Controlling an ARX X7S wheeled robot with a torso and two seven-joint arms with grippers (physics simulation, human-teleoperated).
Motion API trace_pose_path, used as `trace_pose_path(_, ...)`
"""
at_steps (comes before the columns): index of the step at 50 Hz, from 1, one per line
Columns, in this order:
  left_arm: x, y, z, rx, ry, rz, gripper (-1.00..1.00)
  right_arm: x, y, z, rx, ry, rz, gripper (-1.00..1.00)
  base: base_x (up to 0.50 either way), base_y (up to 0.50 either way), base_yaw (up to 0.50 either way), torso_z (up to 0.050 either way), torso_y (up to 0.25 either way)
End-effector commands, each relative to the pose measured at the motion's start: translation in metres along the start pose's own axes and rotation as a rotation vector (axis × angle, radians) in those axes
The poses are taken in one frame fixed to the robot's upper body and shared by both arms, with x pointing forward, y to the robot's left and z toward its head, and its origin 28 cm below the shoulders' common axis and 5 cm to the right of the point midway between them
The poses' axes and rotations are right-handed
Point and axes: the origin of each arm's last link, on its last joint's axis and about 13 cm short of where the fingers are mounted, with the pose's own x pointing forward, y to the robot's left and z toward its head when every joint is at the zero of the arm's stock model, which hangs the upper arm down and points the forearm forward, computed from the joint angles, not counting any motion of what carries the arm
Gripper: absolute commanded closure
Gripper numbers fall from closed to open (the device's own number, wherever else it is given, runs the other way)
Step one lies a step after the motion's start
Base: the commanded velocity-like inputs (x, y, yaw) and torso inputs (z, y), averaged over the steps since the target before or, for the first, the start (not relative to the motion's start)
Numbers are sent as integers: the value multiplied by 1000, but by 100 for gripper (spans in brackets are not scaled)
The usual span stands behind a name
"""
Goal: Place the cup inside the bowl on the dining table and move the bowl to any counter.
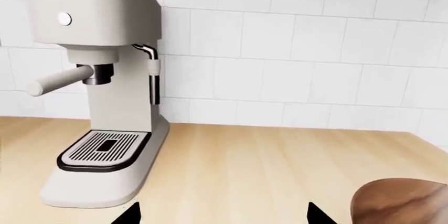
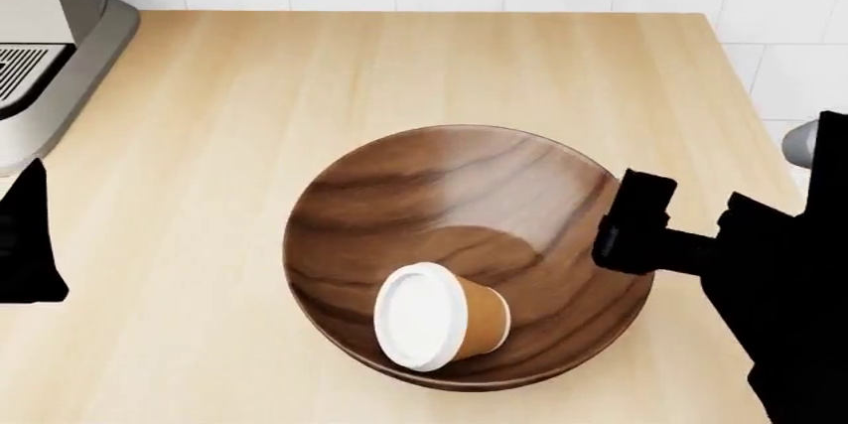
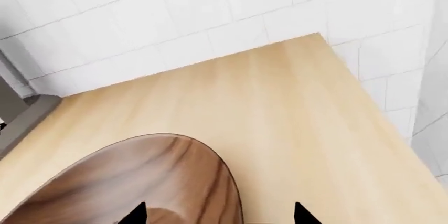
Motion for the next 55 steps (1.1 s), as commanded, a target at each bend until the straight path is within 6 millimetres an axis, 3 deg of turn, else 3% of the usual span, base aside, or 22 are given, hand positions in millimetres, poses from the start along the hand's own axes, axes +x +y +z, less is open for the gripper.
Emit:
trace_pose_path(1, 0, -2, -2, 41, 28, 5, -100, -15, 3, -2, -279, -166, 2, -100, 0, 0, 0, 0, 0)
trace_pose_path(15, 4, -5, 3, 73, 61, 15, -100, -38, 2, -1, -383, -247, 2, -100, 0, 0, 0, 0, 0)
trace_pose_path(22, 4, -8, 18, 76, 41, 11, -100, -53, 7, 16, -397, -313, -9, -100, 0, 0, 0, 0, 0)
trace_pose_path(29, 9, -16, 31, 109, 29, -8, -100, -57, 10, 18, -376, -322, 10, -100, 0, 0, 0, 0, 0)
trace_pose_path(40, 36, -25, 67, 111, 7, -25, -100, -59, 29, 69, -419, -363, 61, -100, 0, 0, 0, 0, 0)
trace_pose_path(55, 57, -28, 106, 148, -34, -58, -100, -49, 42, 111, -443, -414, 60, -100, 0, 0, 0, 0, 0)
